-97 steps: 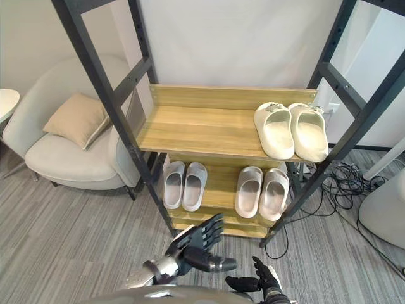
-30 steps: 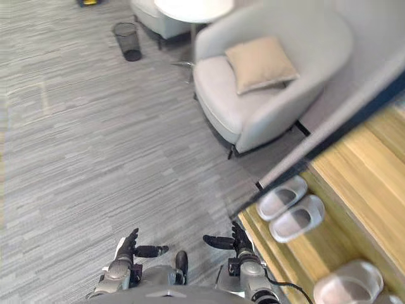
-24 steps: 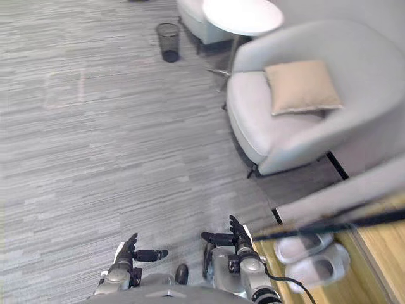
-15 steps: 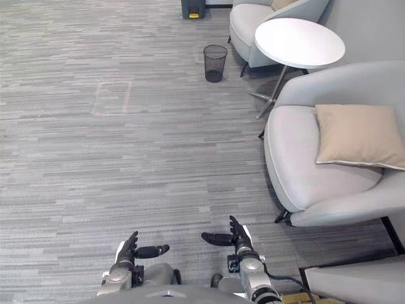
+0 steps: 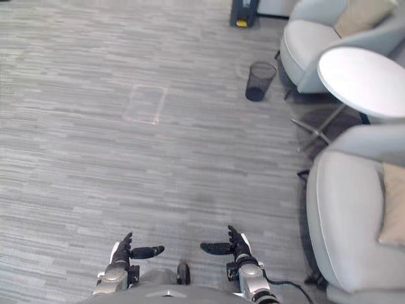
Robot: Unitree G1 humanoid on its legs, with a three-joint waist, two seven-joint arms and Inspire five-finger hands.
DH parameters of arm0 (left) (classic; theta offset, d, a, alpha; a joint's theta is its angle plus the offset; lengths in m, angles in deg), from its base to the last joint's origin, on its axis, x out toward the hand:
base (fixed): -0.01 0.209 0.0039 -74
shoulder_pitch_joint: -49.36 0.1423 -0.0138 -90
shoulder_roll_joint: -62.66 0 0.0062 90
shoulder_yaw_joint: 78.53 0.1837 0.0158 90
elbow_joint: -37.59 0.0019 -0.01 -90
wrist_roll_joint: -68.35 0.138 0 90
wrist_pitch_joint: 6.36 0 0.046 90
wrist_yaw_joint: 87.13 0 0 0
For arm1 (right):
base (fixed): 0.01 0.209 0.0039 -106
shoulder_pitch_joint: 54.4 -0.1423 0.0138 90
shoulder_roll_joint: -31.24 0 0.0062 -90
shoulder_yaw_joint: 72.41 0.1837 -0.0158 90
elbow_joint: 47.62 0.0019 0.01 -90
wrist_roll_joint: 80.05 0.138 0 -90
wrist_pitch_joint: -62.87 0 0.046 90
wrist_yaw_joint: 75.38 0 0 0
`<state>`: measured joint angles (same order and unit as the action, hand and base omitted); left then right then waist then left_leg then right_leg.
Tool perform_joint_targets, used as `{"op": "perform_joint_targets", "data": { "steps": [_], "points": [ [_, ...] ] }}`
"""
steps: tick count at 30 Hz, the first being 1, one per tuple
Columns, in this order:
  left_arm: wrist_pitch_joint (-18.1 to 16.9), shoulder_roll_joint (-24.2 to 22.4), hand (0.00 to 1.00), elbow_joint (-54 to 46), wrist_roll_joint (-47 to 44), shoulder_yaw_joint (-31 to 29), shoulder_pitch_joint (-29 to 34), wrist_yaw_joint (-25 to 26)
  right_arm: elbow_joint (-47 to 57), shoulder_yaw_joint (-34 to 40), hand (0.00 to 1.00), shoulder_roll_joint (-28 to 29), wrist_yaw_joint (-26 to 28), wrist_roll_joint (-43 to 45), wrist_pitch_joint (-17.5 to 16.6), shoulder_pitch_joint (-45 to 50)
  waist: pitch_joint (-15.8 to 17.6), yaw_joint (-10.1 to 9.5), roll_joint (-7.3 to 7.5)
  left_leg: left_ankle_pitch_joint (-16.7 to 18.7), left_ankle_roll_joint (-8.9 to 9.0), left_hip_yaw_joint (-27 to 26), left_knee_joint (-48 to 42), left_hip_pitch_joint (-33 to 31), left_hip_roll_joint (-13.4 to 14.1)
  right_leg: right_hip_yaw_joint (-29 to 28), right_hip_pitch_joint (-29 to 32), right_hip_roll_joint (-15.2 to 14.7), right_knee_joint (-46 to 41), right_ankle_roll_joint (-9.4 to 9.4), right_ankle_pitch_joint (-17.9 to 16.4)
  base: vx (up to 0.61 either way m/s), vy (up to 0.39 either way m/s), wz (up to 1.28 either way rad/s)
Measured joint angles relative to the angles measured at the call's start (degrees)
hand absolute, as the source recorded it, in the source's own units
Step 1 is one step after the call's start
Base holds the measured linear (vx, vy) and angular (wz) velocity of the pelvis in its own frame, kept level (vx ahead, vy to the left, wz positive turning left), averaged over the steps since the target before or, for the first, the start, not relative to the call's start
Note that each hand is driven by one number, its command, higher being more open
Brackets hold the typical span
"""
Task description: Organize the slippers on the shoe rack
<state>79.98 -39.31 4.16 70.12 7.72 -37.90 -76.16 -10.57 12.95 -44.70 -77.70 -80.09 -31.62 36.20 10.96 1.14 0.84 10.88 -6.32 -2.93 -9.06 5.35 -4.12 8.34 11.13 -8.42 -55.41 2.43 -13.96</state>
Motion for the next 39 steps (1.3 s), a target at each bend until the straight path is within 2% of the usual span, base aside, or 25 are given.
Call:
{"op": "perform_joint_targets", "data": {
  "steps": [1, 3, 4, 5, 8, 9, 11, 12, 14, 16, 18, 19, 20, 22, 23, 25, 27, 28, 30, 33, 35, 36, 37, 38, 39],
  "points": [
    [0.0, -0.1, 1.00, 0.0, 0.0, 0.1, -0.2, 0.0, 0.7, 0.0, 1.00, -0.1, 0.0, 0.0, -0.2, 0.0, 0.1, 0.22, -0.17, 0.1, -0.07, 1.5, 0.7, 1.5, 0.5, -0.3, 2.7, 1.3, 3.7, -0.57, -1.2, 0.50, -0.131, 1.04],
    [0.0, -0.8, 1.00, 0.0, 0.0, 0.1, 0.3, -0.1, 1.9, 0.0, 1.00, 0.3, 0.3, 0.1, -1.5, 0.0, 0.3, 1.34, -0.33, 1.4, 0.02, 7.0, 1.5, 4.6, 2.3, -6.5, 7.0, 6.2, 24.8, 1.73, 1.1, 0.50, -0.194, 1.25],
    [0.0, -0.9, 1.00, 0.0, 0.0, 0.1, 0.4, -0.1, 1.9, 0.0, 1.00, 0.3, 0.4, 0.1, -1.5, 0.0, 0.2, 1.43, -0.13, 1.8, 0.31, 7.4, 1.5, 4.6, 2.2, -7.3, 6.9, 6.4, 26.9, 2.06, 1.7, 0.50, -0.236, 1.41],
    [0.0, -1.0, 1.00, 0.2, 0.0, 0.1, 0.8, -0.6, 2.0, 0.1, 1.00, 0.1, 0.4, 0.1, -1.3, 0.1, -0.5, 2.42, 0.28, 5.3, 2.40, 10.8, 0.7, 5.9, 3.1, -9.1, 6.5, 7.4, 30.7, -0.47, 8.2, 0.42, -0.195, 1.01],
    [-0.2, -2.4, 1.00, -0.4, 0.1, -0.6, 0.5, -0.9, 1.7, 0.6, 1.00, 0.0, 0.0, 0.1, -0.3, 0.1, -1.0, 0.93, -1.13, 6.6, 4.53, 12.2, -5.9, 4.0, 4.7, -5.8, 6.0, 6.7, 25.7, -1.89, 1.3, 0.50, -0.242, 0.74],
    [-0.2, -2.9, 1.00, -0.5, 0.1, -1.4, 0.4, -0.9, 2.3, 0.9, 1.00, 0.0, 0.1, 0.1, 0.2, 0.3, -1.0, 1.29, -1.21, 6.6, 5.84, 11.8, -10.8, 2.5, 4.6, -4.8, 4.7, 6.3, 25.9, -2.14, 0.2, 0.50, -0.244, 0.88],
    [-0.1, -4.7, 1.00, -2.0, 0.1, -4.4, 0.4, -1.0, 4.0, 1.0, 1.00, -0.1, -0.1, 0.2, 1.0, 1.3, -0.6, 1.97, -2.42, 3.8, 13.67, 9.3, -31.0, -5.4, 6.8, -1.5, -1.8, 7.0, 29.8, -3.45, -0.9, 0.46, -0.181, 0.77],
    [0.0, -5.3, 1.00, -3.6, 0.1, -5.4, 1.0, -1.0, 5.2, 0.7, 1.00, 0.1, -0.4, 0.3, 1.1, 2.4, -0.6, 1.53, -2.89, 3.4, 14.70, 5.7, -40.3, -8.9, 9.8, -0.8, -6.0, 8.2, 32.4, -4.28, -1.4, 0.40, -0.110, 0.41],
    [-0.1, -5.4, 1.00, -5.7, 0.1, -6.4, 1.1, -0.9, 6.5, 0.7, 1.00, 1.7, -0.5, 0.9, 1.1, 3.9, -0.6, -0.06, -2.16, 4.8, 12.68, -3.9, -49.3, -13.9, 15.6, -0.8, -14.9, 8.9, 38.1, -5.18, -1.9, 0.57, -0.083, 0.10],
    [-0.3, -5.4, 1.00, -6.7, 0.1, -6.3, 1.0, -1.0, 7.0, 0.7, 1.00, 2.4, -0.5, 1.9, 1.1, 4.3, -0.9, -0.80, -1.54, 7.0, 11.01, -8.1, -45.5, -19.2, 16.8, -2.1, -19.9, 7.7, 43.1, -5.17, -1.9, 0.56, 0.024, -0.19],
    [-0.9, -5.1, 1.00, -6.8, 0.0, -6.1, 0.7, -1.0, 6.2, 0.9, 1.00, 2.3, -0.6, 2.3, 1.2, 3.5, -0.8, -1.08, -1.25, 7.4, 10.28, -9.0, -33.9, -23.1, 14.9, -3.1, -22.4, 5.2, 45.4, -5.12, -1.9, 0.55, 0.173, -0.45],
    [-1.4, -4.7, 1.00, -6.8, 0.0, -5.8, 0.7, -0.9, 4.5, 1.2, 1.00, 2.0, -0.8, 2.3, 1.2, 3.2, -0.7, -1.16, -1.17, 0.7, 10.13, -7.1, -18.2, -24.9, 12.5, -4.3, -24.6, 3.0, 46.5, -4.48, -2.1, 0.64, 0.253, -0.50],
    [-1.5, -4.4, 1.00, -6.7, -0.1, -5.4, 0.8, -0.8, 3.9, 1.2, 1.00, 1.8, -0.8, 2.2, 1.2, 3.2, -0.8, -1.41, -1.23, -5.6, 9.64, -6.7, -15.9, -24.8, 12.0, -5.0, -25.2, 2.8, 46.6, -3.65, -2.3, 0.33, 0.144, -0.42],
    [-1.7, -2.6, 1.00, -5.6, -0.1, -4.1, 0.3, -0.6, 1.6, 1.2, 1.00, 2.1, -0.8, 1.8, 1.6, 3.1, -1.7, -1.12, 0.54, -4.8, 8.12, -7.2, -15.4, -23.3, 9.4, -6.3, -25.8, 0.1, 46.2, -1.27, -0.7, 0.58, 0.254, 0.06],
    [-2.0, -2.1, 1.00, -5.6, -0.1, -4.1, 0.2, -0.4, 1.0, 1.2, 1.00, 2.3, -0.7, 1.0, 1.6, 2.9, -1.7, -1.04, 1.13, -2.7, 6.97, -7.3, -17.2, -23.6, 8.8, -8.5, -24.4, -0.7, 42.6, 1.02, 1.2, 0.59, 0.269, 0.28],
    [-1.2, -1.1, 1.00, -4.4, -0.2, -3.9, 0.6, -0.4, 0.5, 1.3, 1.00, 2.5, -0.7, 0.1, 1.7, 2.6, -2.0, -0.99, 2.60, 0.6, 5.49, -7.8, -18.2, -20.9, 6.5, -11.8, -20.8, -1.8, 30.2, 3.00, 3.8, 0.62, 0.275, 0.17],
    [-0.7, -0.1, 1.00, -3.2, -0.1, -3.2, 0.9, -0.2, 0.2, 1.3, 1.00, 2.3, -0.7, 0.0, 1.7, 2.2, -1.4, -0.71, 3.74, 3.6, 4.67, -7.9, -13.1, -11.6, 4.2, -15.0, -11.3, -2.4, 4.9, 5.83, 15.8, 0.73, 0.243, 0.15],
    [-0.6, 0.0, 1.00, -3.0, -0.1, -3.0, 0.9, -0.2, 0.2, 1.2, 1.00, 2.2, -0.7, 0.0, 1.7, 2.1, -1.3, -0.69, 3.52, 3.8, 4.35, -7.9, -12.5, -10.4, 4.0, -15.0, -9.7, -2.4, 1.4, 5.26, 15.0, 0.58, 0.119, 0.07],
    [-0.2, 0.3, 1.00, -2.3, -0.1, -1.3, 1.1, -0.1, 0.7, 1.2, 1.00, 2.0, -0.3, 0.0, 1.6, 1.4, -0.8, -0.38, 2.64, 4.1, 4.05, -7.5, -7.9, -2.5, 4.1, -12.5, -2.6, -1.3, -10.6, 1.22, 7.8, 0.50, 0.062, -0.03],
    [-0.2, -0.1, 1.00, -2.2, 0.0, -0.9, 1.4, -0.3, 4.0, 1.0, 1.00, 2.1, 0.2, -0.4, -0.4, 1.1, 0.0, 0.98, 0.85, 4.2, 3.86, -7.3, -2.0, 6.9, 7.2, -5.7, 7.7, 3.2, -3.2, -1.59, -0.8, 0.60, -0.078, 0.17],
    [-0.2, -0.3, 1.00, -2.0, 0.0, -0.9, 1.4, -0.5, 5.1, 0.8, 1.00, 2.2, 0.6, -0.3, -1.0, 1.1, 0.2, 1.69, 1.15, 4.3, 3.96, -7.3, -1.6, 9.4, 8.4, -2.9, 10.5, 3.8, 7.0, -1.15, -1.1, 0.61, -0.202, 0.33],
    [-0.2, -0.4, 1.00, -1.3, 0.0, -0.5, 1.9, -1.1, 5.2, 0.6, 1.00, 2.0, 0.7, -0.2, -1.3, 1.2, -0.1, 2.94, 2.16, 5.3, 5.56, -6.3, -0.3, 13.5, 8.7, 2.4, 10.1, 3.7, 25.5, -4.55, 9.1, 0.78, -0.254, 0.29],
    [0.0, -1.3, 1.00, -0.1, 0.0, 0.1, 1.4, -1.3, 4.4, 0.8, 1.00, 1.6, 0.6, -0.3, -1.3, 0.5, -0.3, 2.78, -0.15, 5.4, 5.73, -5.5, 0.1, 14.2, 10.7, 3.6, 9.1, 5.3, 25.7, -4.20, 8.6, 0.65, -0.207, 0.06],
    [-0.1, -2.0, 1.00, 0.0, 0.0, 0.1, 0.5, -2.2, 3.3, 1.4, 1.00, 1.5, 0.5, -0.3, -0.8, -0.9, -0.4, 2.21, -0.73, 2.5, 5.47, -3.9, 0.0, 13.5, 10.7, 3.2, 9.6, 6.3, 24.9, -5.45, 7.0, 0.74, -0.272, -0.33],
    [0.0, -2.7, 1.00, 0.0, 0.0, 0.1, 0.1, -2.5, 2.5, 1.9, 1.00, 1.6, 0.3, -0.3, -0.2, -1.5, -0.4, 2.20, -0.65, -0.8, 8.13, -3.6, -0.3, 13.8, 10.4, 3.2, 9.6, 6.1, 23.8, -6.42, 5.5, 0.57, -0.232, -0.32]
  ]
}}
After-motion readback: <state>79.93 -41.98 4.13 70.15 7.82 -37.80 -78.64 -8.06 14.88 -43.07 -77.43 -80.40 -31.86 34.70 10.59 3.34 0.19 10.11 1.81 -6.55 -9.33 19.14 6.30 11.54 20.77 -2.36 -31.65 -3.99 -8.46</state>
